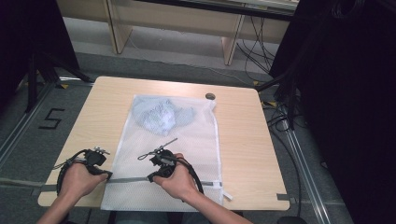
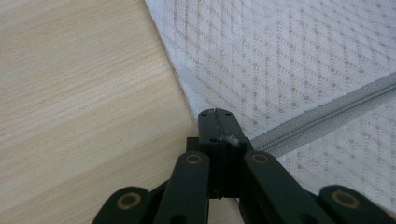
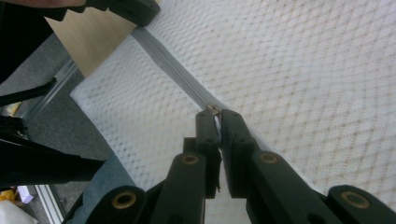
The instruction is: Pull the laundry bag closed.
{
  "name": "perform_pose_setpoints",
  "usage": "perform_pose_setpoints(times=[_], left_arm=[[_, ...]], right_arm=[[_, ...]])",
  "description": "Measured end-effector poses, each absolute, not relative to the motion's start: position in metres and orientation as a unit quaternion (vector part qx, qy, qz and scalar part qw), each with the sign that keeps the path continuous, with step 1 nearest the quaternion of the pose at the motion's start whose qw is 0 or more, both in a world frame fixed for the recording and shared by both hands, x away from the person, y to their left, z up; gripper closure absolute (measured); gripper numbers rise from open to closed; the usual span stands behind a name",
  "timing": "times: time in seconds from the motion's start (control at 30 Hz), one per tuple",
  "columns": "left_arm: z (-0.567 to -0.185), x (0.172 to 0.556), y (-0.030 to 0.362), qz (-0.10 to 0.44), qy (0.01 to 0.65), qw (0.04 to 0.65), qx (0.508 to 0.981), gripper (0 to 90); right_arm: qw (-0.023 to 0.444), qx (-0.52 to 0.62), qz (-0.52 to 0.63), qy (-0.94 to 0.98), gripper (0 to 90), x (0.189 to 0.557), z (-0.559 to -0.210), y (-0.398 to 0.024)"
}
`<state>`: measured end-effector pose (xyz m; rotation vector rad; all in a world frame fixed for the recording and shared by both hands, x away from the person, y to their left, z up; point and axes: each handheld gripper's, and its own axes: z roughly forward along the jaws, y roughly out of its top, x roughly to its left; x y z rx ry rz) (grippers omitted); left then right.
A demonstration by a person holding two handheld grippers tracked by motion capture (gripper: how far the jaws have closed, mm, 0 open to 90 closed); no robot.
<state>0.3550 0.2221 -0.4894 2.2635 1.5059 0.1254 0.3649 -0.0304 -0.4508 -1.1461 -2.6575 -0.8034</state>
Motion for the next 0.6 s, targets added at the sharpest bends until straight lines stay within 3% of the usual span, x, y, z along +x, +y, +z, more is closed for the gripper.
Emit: perform_pose_setpoints(times=[0.6], left_arm=[[-0.489,0.355,0.222,0.046,0.54,0.205,0.815,89.8]], right_arm=[[0.069,-0.39,-0.273,-0.877,87.1,0.365,-0.449,-0.044]])
